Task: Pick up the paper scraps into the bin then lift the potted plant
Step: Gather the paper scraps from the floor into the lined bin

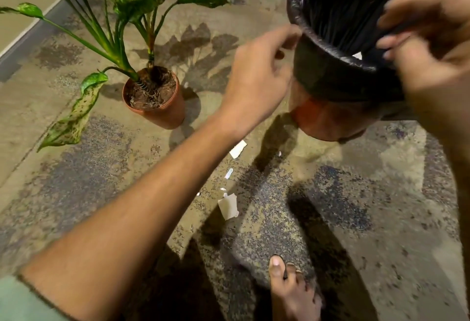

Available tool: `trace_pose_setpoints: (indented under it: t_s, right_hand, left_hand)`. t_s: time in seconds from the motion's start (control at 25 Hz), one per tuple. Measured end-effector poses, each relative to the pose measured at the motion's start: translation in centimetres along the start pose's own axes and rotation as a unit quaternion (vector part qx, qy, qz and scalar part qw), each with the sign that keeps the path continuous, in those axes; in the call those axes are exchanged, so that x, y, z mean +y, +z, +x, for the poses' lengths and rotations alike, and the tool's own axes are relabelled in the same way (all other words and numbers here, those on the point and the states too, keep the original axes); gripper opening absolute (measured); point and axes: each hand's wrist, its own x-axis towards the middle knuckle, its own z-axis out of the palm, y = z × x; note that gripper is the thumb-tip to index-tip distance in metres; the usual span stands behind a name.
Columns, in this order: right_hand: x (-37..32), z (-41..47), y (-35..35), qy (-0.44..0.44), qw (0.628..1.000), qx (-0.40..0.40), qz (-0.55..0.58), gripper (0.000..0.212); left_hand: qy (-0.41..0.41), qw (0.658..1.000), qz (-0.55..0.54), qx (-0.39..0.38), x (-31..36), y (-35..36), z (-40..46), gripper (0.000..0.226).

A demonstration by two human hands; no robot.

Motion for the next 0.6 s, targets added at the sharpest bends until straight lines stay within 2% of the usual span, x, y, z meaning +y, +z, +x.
trace_pose_setpoints:
  t_s: [0.04, 0.08, 0.12, 0.16, 0.2, 0.28, 0.36, 0.48, 0.6]
  right_hand:
    - [-0.7, 1.7, -4.6, -0.001, 0.967, -0.226, 0.115, 0.039]
    - [-1.9, 5.3, -10.1, -0.014, 0.954, -0.266, 0.137, 0.047]
    - [-3.1, 8.7, -13.0, -0.065, 0.961, -0.229, 0.138, 0.050]
    - [-6.2, 11.4, -15.2, -0.147, 0.953, -0.180, 0.195, 0.040]
    - [-7.7, 12.7, -16.0, -0.160, 0.940, -0.170, 0.248, 0.032]
    - [-9.0, 14.2, -15.2, -0.281, 0.921, -0.189, 0.194, 0.043]
    - [-10.9, 14.0, -12.2, -0.357, 0.897, -0.213, 0.150, 0.060]
    - [-12.3, 12.8, -8.1, -0.396, 0.889, -0.222, 0.067, 0.082]
    - [-13.4, 13.8, -7.1, -0.385, 0.908, -0.156, 0.059, 0.077]
  left_hand:
    - [-0.039, 0.999, 0.026, 0.013, -2.3, -0.5, -2.0, 0.040]
    - [-0.078, 0.995, 0.055, 0.006, -4.6, -1.0, -5.1, 0.039]
    - [-0.126, 0.988, 0.086, 0.001, -7.2, -1.2, -7.9, 0.037]
    - [-0.180, 0.976, 0.119, -0.003, -9.6, -1.2, -9.5, 0.037]
    - [-0.209, 0.965, 0.160, -0.014, -11.7, -1.0, -11.0, 0.036]
    - [-0.249, 0.937, 0.233, -0.075, -14.9, -1.2, -14.4, 0.037]
    - [-0.282, 0.912, 0.271, -0.124, -16.9, -1.7, -17.5, 0.037]
    - [-0.284, 0.902, 0.294, -0.137, -18.1, -1.8, -19.6, 0.041]
    - [-0.279, 0.903, 0.298, -0.132, -18.2, -1.8, -20.6, 0.035]
